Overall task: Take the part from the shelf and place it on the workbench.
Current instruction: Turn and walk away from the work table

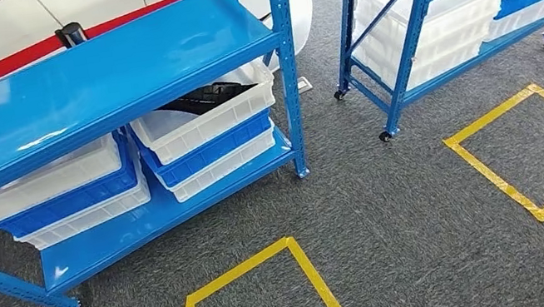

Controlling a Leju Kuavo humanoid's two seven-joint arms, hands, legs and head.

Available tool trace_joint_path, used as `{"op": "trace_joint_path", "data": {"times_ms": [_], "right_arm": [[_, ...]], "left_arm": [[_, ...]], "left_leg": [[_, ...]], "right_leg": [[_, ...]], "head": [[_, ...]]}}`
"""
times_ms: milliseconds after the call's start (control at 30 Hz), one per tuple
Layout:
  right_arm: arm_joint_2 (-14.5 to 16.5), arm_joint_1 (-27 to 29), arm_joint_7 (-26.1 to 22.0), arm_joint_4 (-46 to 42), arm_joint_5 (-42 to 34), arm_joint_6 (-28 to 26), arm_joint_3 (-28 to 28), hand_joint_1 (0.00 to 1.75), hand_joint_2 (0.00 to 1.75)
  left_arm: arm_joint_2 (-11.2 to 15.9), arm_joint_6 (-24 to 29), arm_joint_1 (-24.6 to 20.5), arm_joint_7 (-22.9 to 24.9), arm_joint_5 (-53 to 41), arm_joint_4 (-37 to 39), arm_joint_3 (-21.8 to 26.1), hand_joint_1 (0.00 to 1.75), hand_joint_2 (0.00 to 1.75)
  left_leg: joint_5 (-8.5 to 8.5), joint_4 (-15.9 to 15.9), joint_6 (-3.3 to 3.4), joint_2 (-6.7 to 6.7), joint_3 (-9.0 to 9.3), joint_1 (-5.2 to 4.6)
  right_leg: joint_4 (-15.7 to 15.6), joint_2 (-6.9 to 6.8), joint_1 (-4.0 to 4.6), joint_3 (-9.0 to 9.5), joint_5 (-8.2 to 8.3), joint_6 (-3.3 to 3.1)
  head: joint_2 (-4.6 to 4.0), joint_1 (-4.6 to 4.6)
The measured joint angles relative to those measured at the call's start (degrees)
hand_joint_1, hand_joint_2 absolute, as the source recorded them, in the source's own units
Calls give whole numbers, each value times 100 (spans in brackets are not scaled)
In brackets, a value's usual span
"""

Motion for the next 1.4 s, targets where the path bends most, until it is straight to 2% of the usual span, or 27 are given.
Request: {"op": "trace_joint_path", "data": {"times_ms": [67,100,167,200,267,300,367,433,500,567,600,633,667,733,800,867,900,933,1000,1067,1100,1133,1167,1233,1300,1367,1400], "right_arm": [[-5,16,1,0,-1,0,-14,0,0],[-8,15,0,0,2,1,-21,0,0],[-2,3,-3,0,19,4,-34,0,0],[2,-3,-6,0,33,8,-40,0,0],[8,-10,-10,0,58,18,-51,0,0],[8,-18,-12,-1,66,24,-54,0,0],[11,-36,-13,-6,76,35,-56,0,0],[17,-40,-14,-13,80,39,-57,0,0],[15,-24,-16,-15,81,39,-59,0,0],[8,0,-16,-15,81,39,-62,0,0],[3,10,-15,-15,80,39,-63,0,0],[-3,15,-14,-15,80,39,-64,0,0],[-9,17,-13,-15,80,39,-66,0,0],[-11,12,-15,-14,80,39,-71,0,0],[-5,5,-17,-13,81,39,-78,0,0],[-3,-3,-15,-14,78,39,-85,0,0],[-2,-8,-14,-14,77,39,-87,0,0],[0,-9,-14,-15,77,39,-88,0,0],[6,-1,-16,-15,80,39,-89,0,0],[5,15,-16,-15,79,39,-91,0,0],[2,16,-16,-15,79,39,-93,0,0],[0,14,-15,-15,78,39,-94,0,0],[2,9,-15,-15,78,39,-95,0,0],[9,1,-15,-15,78,39,-95,0,0],[10,-1,-15,-15,78,39,-97,0,0],[9,-14,-15,-20,80,42,-99,0,0],[8,-27,-16,-24,81,44,-102,0,0]], "left_arm": [[-4,7,-2,-9,-7,0,0,0,0],[-5,7,7,-21,-12,0,0,0,0],[-2,-2,15,-71,-25,-1,0,0,0],[1,-16,5,-105,-33,-3,1,0,0],[5,-46,-26,-152,-48,-8,2,0,0],[7,-56,-36,-165,-54,-10,2,0,0],[6,-61,-23,-180,-60,-12,1,0,0],[5,-61,-11,-187,-62,-13,1,0,0],[-2,-61,-26,-192,-64,-13,3,0,0],[-13,-61,-30,-192,-64,-13,4,0,0],[-16,-61,-20,-192,-63,-13,3,0,0],[-17,-61,-11,-192,-63,-13,3,0,0],[-18,-61,-4,-192,-63,-13,3,0,0],[-16,-61,-2,-191,-63,-13,3,0,0],[-14,-61,-4,-191,-65,-14,3,0,0],[-4,-61,5,-192,-67,-15,2,0,0],[2,-61,13,-192,-67,-15,2,0,0],[8,-61,16,-192,-67,-15,2,0,0],[9,-61,4,-192,-67,-15,2,0,0],[8,-61,-6,-192,-67,-15,2,0,0],[8,-61,0,-192,-67,-15,2,0,0],[10,-61,9,-192,-67,-15,2,0,0],[13,-61,16,-192,-67,-15,2,0,0],[16,-61,2,-192,-67,-17,2,0,0],[16,-61,-26,-190,-67,-22,2,0,0],[17,-63,-32,-168,-67,-25,2,0,0],[15,-65,-23,-151,-67,-25,2,0,0]], "left_leg": [[-226,637,-17,106,-314,8],[-171,646,-9,123,-313,8],[163,31,51,233,31,-6],[306,-392,95,370,264,-30],[428,-912,161,571,537,-82],[418,-973,177,577,555,-106],[468,-1039,220,421,568,-100],[558,-1156,277,275,622,-59],[612,-1209,317,121,635,-40],[621,-1205,326,-65,626,-39],[622,-1201,321,-165,629,-37],[621,-1192,311,-263,633,-31],[615,-1175,293,-360,635,-23],[586,-1119,226,-517,615,-21],[567,-1088,146,-635,577,-36],[579,-1084,85,-724,542,-28],[554,-1036,65,-651,515,-25],[469,-895,43,-494,443,-25],[123,-257,1,-80,127,-27],[-172,489,-35,91,-267,-3],[-175,639,-44,114,-355,10],[-70,554,-45,136,-321,19],[111,244,-37,190,-164,22],[436,-567,2,459,281,7],[516,-959,53,616,493,-25],[517,-1009,123,475,507,-47],[540,-1047,163,397,530,-44]], "right_leg": [[1,-178,32,-11,-15,-21],[1,-258,42,-11,-21,-29],[0,-400,62,4,-31,-38],[1,-466,80,17,-41,-33],[0,-579,114,37,-63,-5],[-7,-637,120,48,-72,19],[-25,-733,124,77,-83,72],[176,-500,132,10,-209,89],[805,-103,95,-282,-504,64],[1420,46,60,-603,-713,93],[1477,61,45,-652,-689,142],[1305,75,28,-594,-565,207],[926,119,0,-437,-370,276],[209,330,-38,-135,-69,329],[-29,460,-22,-37,6,263],[-40,359,-22,-12,29,176],[-44,293,-34,4,38,134],[-51,222,-49,13,45,89],[-57,69,-35,20,36,18],[-56,-111,-5,20,16,-13],[-56,-198,2,22,6,-23],[-56,-279,5,29,-4,-25],[-56,-354,5,41,-16,-23],[-56,-484,33,75,-53,12],[-68,-598,76,103,-97,75],[-103,-725,104,166,-125,148],[-83,-690,100,192,-154,178]], "head": [[0,-1],[0,-2],[0,-3],[0,-3],[0,8],[0,14],[0,18],[0,34],[0,61],[0,74],[0,74],[0,75],[0,76],[0,87],[0,92],[0,84],[0,79],[0,61],[0,26],[0,11],[0,10],[0,8],[0,8],[0,8],[0,20],[0,27],[0,29]]}}
